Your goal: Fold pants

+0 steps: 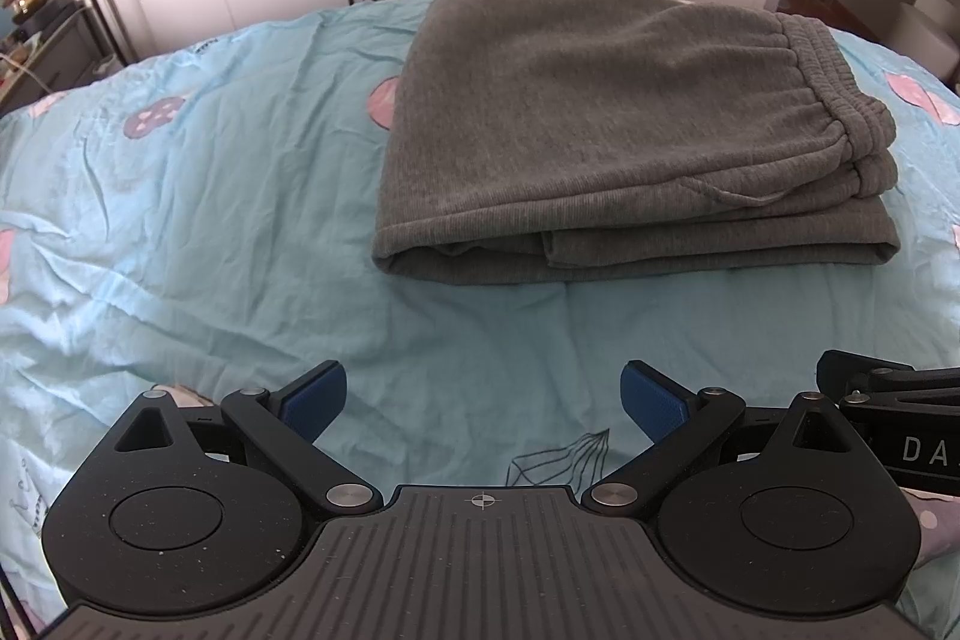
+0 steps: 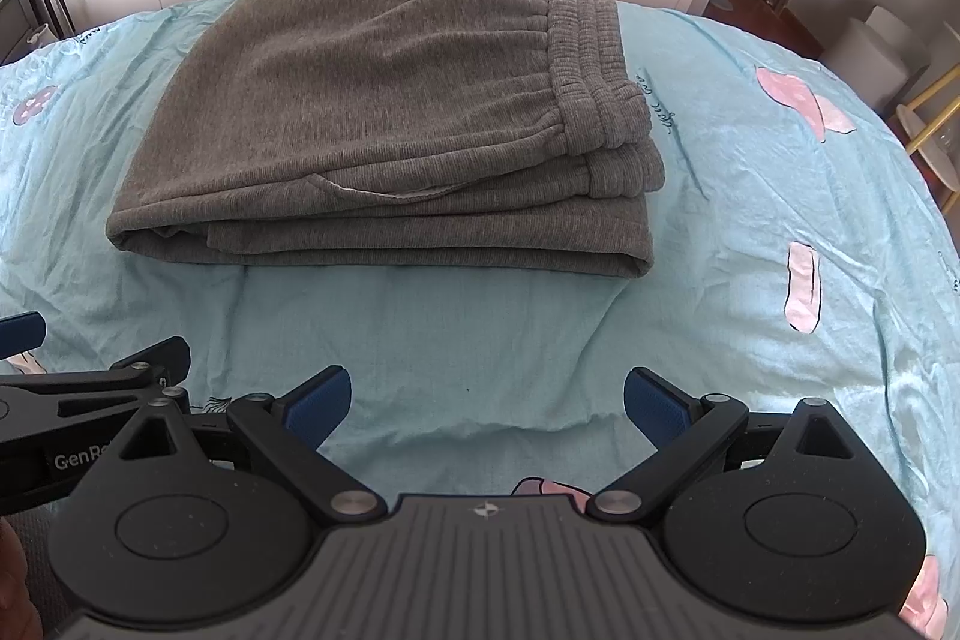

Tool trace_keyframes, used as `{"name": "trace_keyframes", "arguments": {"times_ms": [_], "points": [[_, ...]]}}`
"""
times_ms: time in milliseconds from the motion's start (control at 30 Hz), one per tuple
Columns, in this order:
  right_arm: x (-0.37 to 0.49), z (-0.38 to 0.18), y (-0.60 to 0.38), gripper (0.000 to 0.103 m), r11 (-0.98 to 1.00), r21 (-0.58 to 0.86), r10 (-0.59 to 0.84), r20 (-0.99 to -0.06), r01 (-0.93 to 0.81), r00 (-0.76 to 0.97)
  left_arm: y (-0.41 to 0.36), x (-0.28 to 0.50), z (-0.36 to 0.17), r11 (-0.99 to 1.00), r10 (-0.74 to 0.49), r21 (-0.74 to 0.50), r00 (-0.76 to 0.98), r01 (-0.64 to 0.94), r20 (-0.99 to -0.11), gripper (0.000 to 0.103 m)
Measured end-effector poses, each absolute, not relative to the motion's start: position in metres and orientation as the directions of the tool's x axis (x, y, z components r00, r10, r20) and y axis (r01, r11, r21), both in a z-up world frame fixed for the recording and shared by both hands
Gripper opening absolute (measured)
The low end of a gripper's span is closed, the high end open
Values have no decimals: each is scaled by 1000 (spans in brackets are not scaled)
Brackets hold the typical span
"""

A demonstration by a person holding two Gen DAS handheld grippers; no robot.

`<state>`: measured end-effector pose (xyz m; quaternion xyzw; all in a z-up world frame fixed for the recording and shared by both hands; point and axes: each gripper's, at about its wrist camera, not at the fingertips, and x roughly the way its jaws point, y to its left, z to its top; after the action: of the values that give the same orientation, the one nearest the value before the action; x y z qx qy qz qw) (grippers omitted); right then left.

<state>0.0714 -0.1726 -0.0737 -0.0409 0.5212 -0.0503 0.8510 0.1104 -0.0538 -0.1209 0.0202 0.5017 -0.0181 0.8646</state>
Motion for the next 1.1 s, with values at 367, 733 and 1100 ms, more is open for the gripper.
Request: {"name": "trace_keyframes", "arguments": {"times_ms": [367,733,1100], "points": [[71,-74,-173,98,991,-125,-129,-883,40,452,-53,110,-121,998,-12,17,500,54,-866,101],[71,-74,-173,98,991,-125,-131,-883,43,450,-53,110,-121,998,-11,18,501,54,-865,101],[72,-74,-172,98,991,-125,-132,-883,45,450,-53,110,-121,998,-12,18,503,55,-864,101]]}}
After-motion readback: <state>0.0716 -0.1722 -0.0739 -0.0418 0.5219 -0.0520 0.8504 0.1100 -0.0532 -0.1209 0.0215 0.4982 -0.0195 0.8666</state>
